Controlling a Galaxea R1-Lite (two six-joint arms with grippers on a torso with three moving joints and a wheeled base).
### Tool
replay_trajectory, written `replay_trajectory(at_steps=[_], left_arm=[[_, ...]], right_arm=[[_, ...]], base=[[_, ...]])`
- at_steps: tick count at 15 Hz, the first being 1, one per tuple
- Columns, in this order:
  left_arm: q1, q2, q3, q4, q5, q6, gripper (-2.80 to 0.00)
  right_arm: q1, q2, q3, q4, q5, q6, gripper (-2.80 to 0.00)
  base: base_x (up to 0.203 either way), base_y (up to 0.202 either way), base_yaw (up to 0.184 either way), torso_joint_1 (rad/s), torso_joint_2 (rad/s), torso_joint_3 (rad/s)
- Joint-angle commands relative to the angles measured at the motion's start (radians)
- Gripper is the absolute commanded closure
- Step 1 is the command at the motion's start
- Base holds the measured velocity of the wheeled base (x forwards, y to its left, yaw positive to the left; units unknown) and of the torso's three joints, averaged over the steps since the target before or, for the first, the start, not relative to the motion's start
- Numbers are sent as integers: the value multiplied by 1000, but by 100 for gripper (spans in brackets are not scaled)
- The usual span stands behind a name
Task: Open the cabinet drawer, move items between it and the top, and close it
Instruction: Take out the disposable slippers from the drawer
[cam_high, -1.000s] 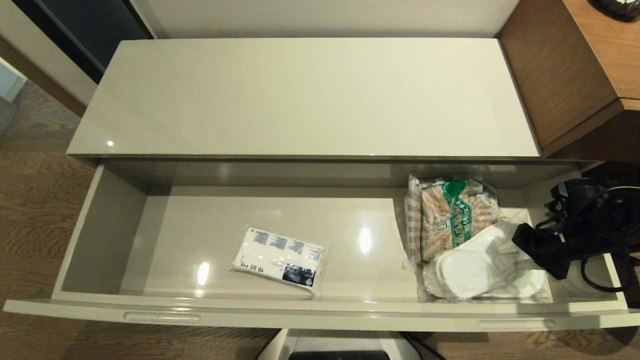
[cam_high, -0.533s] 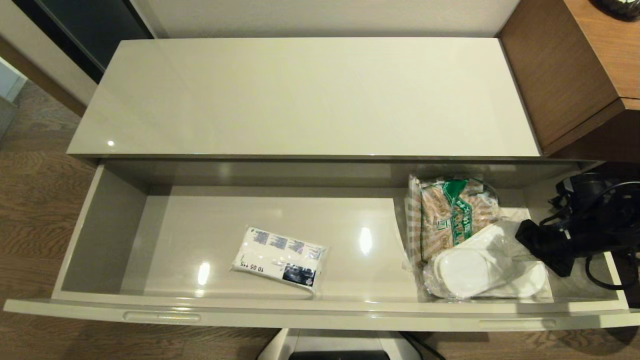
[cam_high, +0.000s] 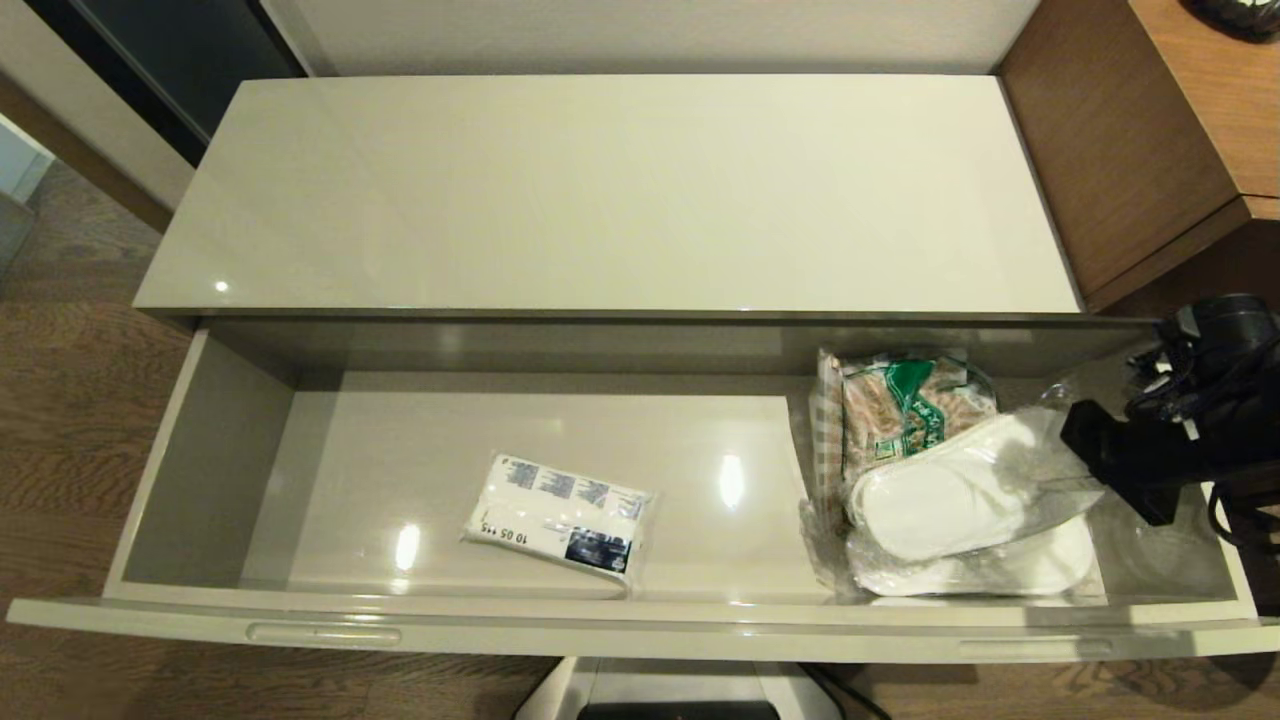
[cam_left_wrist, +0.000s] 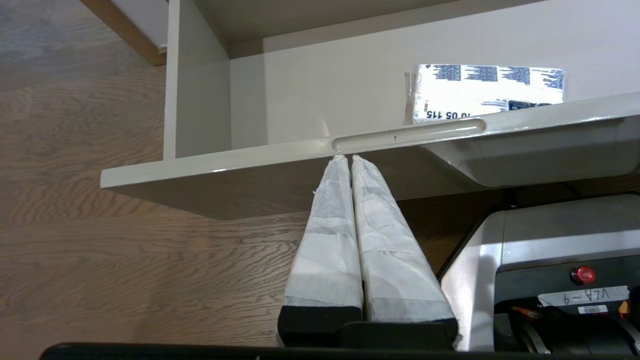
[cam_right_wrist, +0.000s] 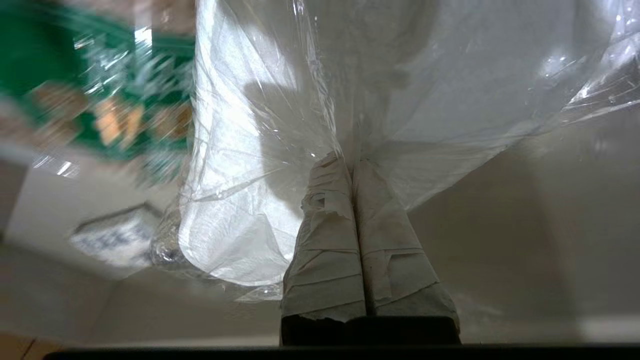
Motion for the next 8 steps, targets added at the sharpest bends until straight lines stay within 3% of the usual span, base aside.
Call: replay_trajectory(at_steps=[1,8], left_arm=[[0,2,0,-1,0,1,0],[0,2,0,-1,0,1,0]], right_arm=[[0,-130,-49,83,19,4,0],[-1,-250,-130,260,28,4,0]], base=[[0,0,0,0,0,0],[0,0,0,0,0,0]])
